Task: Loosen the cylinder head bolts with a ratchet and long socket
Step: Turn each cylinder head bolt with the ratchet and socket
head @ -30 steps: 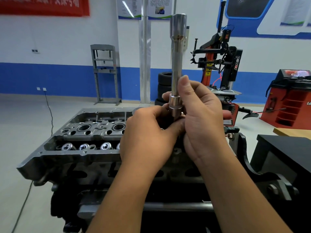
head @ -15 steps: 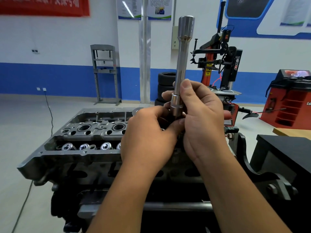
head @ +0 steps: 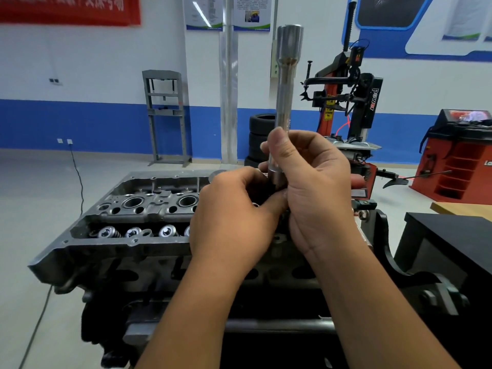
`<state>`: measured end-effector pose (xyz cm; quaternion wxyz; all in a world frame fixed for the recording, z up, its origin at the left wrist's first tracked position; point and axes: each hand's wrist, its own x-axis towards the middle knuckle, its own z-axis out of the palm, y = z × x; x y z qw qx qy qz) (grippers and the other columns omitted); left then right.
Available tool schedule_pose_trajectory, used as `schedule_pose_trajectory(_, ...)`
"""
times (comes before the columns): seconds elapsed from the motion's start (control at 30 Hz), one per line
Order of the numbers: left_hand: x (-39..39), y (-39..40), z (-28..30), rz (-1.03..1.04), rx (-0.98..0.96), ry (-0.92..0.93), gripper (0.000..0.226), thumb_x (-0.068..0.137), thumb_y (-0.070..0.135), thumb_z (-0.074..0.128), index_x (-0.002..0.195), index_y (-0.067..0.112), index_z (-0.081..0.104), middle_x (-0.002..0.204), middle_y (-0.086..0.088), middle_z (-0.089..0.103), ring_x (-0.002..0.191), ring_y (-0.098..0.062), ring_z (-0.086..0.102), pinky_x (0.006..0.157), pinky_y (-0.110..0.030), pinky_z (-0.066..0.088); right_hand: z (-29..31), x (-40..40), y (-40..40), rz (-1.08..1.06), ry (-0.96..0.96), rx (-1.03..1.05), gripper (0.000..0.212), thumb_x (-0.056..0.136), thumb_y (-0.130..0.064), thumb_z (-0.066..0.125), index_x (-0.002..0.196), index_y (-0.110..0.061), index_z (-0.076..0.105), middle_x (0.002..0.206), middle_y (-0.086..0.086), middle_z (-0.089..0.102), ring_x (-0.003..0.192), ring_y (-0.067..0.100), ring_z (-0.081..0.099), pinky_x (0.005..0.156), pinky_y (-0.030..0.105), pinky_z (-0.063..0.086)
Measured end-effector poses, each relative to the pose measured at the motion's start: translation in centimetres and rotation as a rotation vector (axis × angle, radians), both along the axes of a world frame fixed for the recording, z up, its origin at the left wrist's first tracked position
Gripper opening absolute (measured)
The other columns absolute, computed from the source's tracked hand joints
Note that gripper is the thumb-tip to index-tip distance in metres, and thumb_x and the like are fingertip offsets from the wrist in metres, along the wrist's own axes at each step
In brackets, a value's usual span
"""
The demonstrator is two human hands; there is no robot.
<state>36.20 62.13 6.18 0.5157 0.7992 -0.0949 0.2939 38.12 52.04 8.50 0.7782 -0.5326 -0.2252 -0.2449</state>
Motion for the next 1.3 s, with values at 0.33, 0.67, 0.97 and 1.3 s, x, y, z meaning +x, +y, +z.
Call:
schedule_pose_trajectory(0.33,-0.07,-0.02,0.22,-0.033,0.012,0.019,0.034,0.073,0.055,0.066,0.102,0.04,0.077,0.092,0.021,0.077,0.091,-0.009,0.074,0.083,-0.046,0.061,0.06,0.1,0.08,0.054,0.033,-0.011,0.025,0.092,-0.038,0.064,0.081,-0.022,0.08,0.085,0.004,0.074,0.076,0.018,0.063,0.073,0.036,0.056)
schedule_pose_trajectory(0.67,-0.15,0.62,0.51,-0.165,0.038,0.068,0.018,0.093,0.038,0.071,0.109,0.039,0.078,0.099,0.022,0.078,0.1,-0.008,0.074,0.091,-0.047,0.06,-0.03,-0.04,0.03,-0.045,-0.033,0.022,0.013,0.091,-0.031,0.074,0.083,-0.022,0.072,0.077,0.002,0.075,0.072,0.013,0.07,0.069,0.03,0.058)
schedule_pose_trajectory(0.97,0.01,0.03,-0.01,0.002,0.044,0.012,0.022,0.08,0.055,0.075,0.098,0.042,0.076,0.089,0.024,0.075,0.088,-0.003,0.072,0.081,-0.043,0.062,-0.09,-0.15,-0.17,-0.083,-0.01,0.062,0.024,0.078,-0.027,0.087,0.087,-0.016,0.067,0.071,0.0,0.067,0.064,0.013,0.062,0.062,0.027,0.055)
schedule_pose_trajectory(1.3,0.17,0.05,-0.18,0.027,-0.003,0.002,0.02,0.081,0.049,0.082,0.097,0.038,0.077,0.086,0.019,0.076,0.085,-0.007,0.073,0.079,-0.045,0.062,0.0,-0.22,-0.16,-0.001,0.003,0.03,0.016,0.08,-0.032,0.083,0.082,-0.022,0.07,0.078,0.005,0.074,0.069,0.019,0.069,0.068,0.037,0.06)
